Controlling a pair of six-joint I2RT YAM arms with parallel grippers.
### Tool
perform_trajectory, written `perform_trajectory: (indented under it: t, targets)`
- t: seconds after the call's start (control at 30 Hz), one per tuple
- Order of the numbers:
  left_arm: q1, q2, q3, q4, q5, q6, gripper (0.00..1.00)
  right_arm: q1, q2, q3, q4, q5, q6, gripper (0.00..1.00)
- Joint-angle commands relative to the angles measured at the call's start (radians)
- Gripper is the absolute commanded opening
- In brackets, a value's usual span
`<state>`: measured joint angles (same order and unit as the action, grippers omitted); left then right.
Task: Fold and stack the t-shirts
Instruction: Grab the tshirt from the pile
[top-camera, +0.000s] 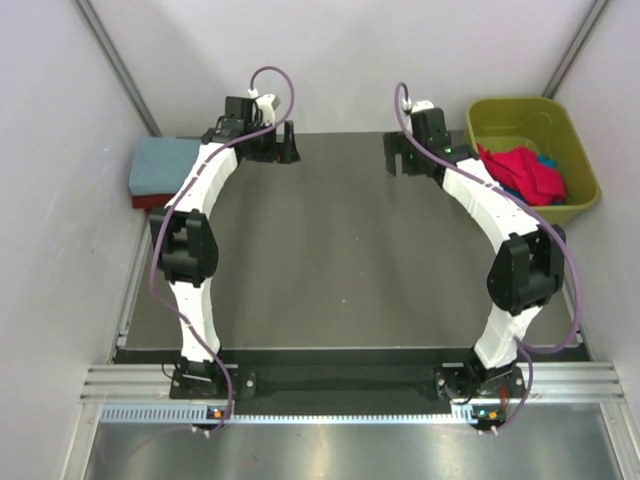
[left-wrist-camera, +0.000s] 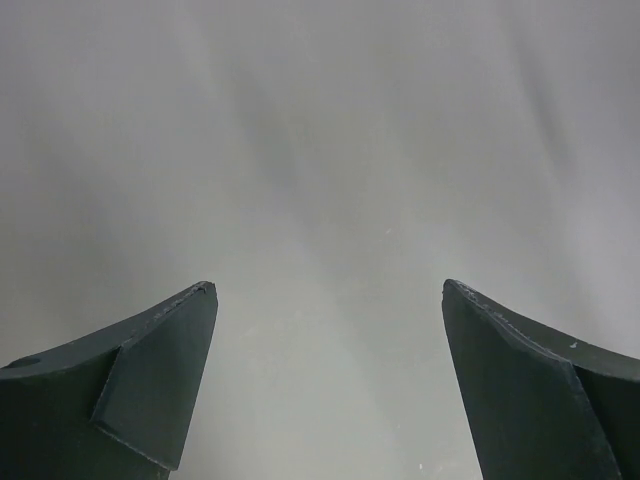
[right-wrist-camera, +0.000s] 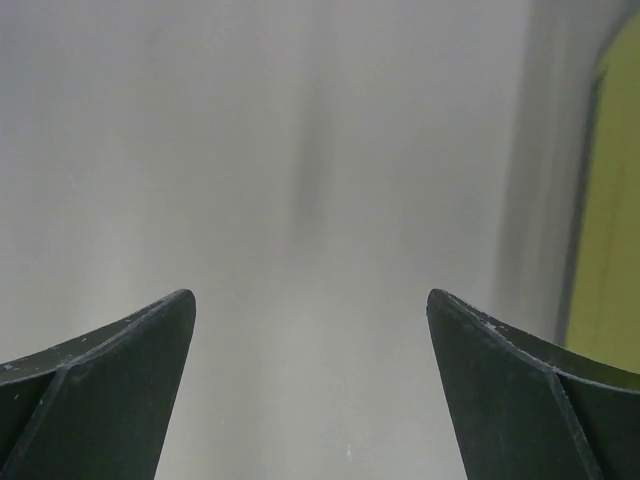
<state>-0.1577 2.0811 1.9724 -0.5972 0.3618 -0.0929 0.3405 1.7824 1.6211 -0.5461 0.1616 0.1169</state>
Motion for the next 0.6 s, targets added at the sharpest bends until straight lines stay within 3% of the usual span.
perform_trajectory:
  t: [0.0, 0.07, 0.17, 0.23, 0.37, 0.57]
  targets:
    - [-0.032, 0.02, 0.081, 0.04, 0.005, 0.053, 0.99, -0.001, 0.021, 0.164, 0.04, 0.079, -0.074, 1.0]
    - [-0.045, 0.034, 0.089, 0.068, -0.02, 0.033, 0.99, -0.012, 0.031, 0.207, 0.058, 0.101, -0.17, 1.0]
    - [-0.065, 0.046, 0.114, 0.073, -0.237, -0.109, 0.99, -0.095, 0.08, 0.302, 0.055, 0.13, -0.137, 1.0]
    - [-0.063, 0.05, 0.114, 0.068, -0.232, -0.145, 0.99, -0.179, 0.127, 0.341, 0.048, 0.119, -0.123, 1.0]
    - [-0.065, 0.051, 0.109, 0.028, -0.138, -0.064, 0.99, -0.291, 0.184, 0.358, 0.049, 0.142, -0.146, 1.0]
    - [-0.098, 0.048, 0.091, -0.01, -0.164, 0.031, 0.98, -0.457, 0.209, 0.292, 0.055, 0.139, -0.138, 1.0]
